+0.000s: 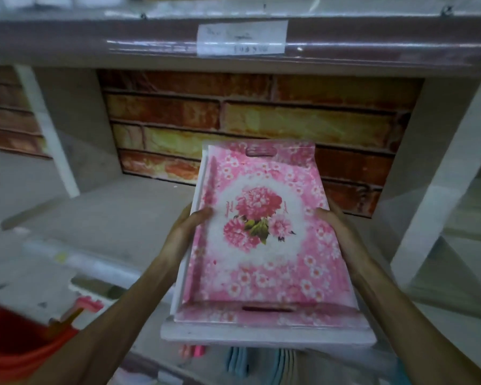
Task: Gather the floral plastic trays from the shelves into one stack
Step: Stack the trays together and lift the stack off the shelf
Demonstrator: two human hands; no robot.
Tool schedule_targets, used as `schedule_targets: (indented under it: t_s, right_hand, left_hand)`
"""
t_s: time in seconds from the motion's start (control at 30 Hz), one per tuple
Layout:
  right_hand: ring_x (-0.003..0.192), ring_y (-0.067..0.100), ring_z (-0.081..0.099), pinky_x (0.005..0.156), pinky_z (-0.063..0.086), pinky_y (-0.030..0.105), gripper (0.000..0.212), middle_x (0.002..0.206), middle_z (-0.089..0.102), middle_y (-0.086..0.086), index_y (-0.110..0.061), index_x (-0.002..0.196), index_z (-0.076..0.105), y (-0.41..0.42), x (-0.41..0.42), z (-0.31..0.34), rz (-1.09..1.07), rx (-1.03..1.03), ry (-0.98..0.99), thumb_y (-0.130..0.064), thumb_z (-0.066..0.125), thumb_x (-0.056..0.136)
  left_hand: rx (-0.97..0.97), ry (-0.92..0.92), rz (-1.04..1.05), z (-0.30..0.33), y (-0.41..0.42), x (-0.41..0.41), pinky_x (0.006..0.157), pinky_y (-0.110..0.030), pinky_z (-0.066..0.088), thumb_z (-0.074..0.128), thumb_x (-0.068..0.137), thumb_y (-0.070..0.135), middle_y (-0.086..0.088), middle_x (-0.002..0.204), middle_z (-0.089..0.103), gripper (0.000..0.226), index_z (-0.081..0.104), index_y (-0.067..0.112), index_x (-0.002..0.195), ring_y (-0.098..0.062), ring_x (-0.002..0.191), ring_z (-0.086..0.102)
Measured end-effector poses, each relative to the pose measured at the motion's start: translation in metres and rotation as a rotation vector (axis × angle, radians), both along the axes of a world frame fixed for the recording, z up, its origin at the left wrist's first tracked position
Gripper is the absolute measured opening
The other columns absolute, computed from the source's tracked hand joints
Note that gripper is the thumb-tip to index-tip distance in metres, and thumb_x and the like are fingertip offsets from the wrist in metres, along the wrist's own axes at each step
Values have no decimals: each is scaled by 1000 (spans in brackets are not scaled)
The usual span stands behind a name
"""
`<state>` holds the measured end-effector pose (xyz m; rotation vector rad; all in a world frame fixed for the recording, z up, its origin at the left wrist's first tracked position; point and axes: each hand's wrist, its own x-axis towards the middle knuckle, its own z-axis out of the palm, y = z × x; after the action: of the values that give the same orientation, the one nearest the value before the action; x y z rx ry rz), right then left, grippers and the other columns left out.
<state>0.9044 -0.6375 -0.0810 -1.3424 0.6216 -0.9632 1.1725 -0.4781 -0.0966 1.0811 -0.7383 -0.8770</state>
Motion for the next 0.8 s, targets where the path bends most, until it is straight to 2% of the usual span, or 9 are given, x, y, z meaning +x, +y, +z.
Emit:
schedule_targets:
  t_s: [0.1, 0.2, 0.3, 0.37, 0.5, 0.63, 0.7, 0.8]
  right_hand:
    - [109, 33, 67, 96, 51, 52, 46, 125, 69, 5, -33, 134, 57, 13, 26, -2, 83, -10, -27, -18, 61, 91]
    - [105, 29, 70, 89, 54, 45, 46, 123, 70, 2, -36, 132, 59, 32, 57, -7, 161, -32, -29, -22, 64, 88]
    - [109, 31, 67, 97, 51, 54, 47, 124, 69, 3, -34, 132, 59, 54, 92, -9, 255, -42, -21, -23, 64, 87]
    - [111, 31, 66, 98, 50, 53, 46, 125, 68, 2, -34, 132, 58, 72, 119, -9, 344, -70, -12, -21, 62, 89]
    - [104, 19, 71, 86, 55, 42, 50, 118, 71, -9, -45, 123, 63, 122, 174, 0, 453, -113, 19, -40, 68, 73]
    - [100, 22, 72, 86, 57, 44, 59, 115, 73, -4, -39, 124, 63, 174, 238, 1, 513, -126, 29, -47, 72, 66]
    - [96, 23, 73, 85, 58, 45, 62, 112, 74, -2, -36, 125, 62, 202, 269, 0, 524, -120, 37, -47, 73, 64]
    - [91, 19, 74, 77, 58, 39, 62, 108, 75, -5, -39, 122, 63, 248, 318, -2, 538, -112, 30, -50, 74, 61]
  left_hand:
    - [-27, 2, 115, 0, 43, 7, 100, -67, 42, 71, 82, 29, -24, 126, 63, 53, 56, 17, 131, -48, 114, 60]
    - [-43, 9, 237, -2, 87, 17, 97, -65, 45, 73, 80, 28, -22, 123, 65, 53, 56, 19, 129, -46, 110, 62]
    - [-48, 22, 357, -3, 132, 28, 95, -64, 48, 72, 80, 25, -23, 121, 66, 50, 58, 19, 127, -47, 108, 63]
    - [-53, 32, 428, -3, 164, 36, 91, -61, 51, 71, 80, 23, -25, 119, 67, 46, 60, 18, 124, -46, 105, 65]
    - [-67, 58, 558, -7, 233, 59, 74, -48, 58, 70, 82, 22, -22, 112, 70, 42, 61, 17, 122, -40, 91, 70]
    - [-58, 8, 680, -9, 305, 92, 90, -62, 52, 71, 81, 26, -20, 118, 68, 41, 63, 23, 121, -45, 104, 66]
    - [-47, -20, 725, -9, 338, 110, 89, -61, 53, 71, 80, 29, -15, 116, 70, 41, 64, 30, 120, -44, 103, 67]
    - [-45, -43, 778, -8, 391, 144, 77, -49, 59, 71, 79, 31, -12, 114, 72, 44, 63, 32, 123, -39, 97, 71]
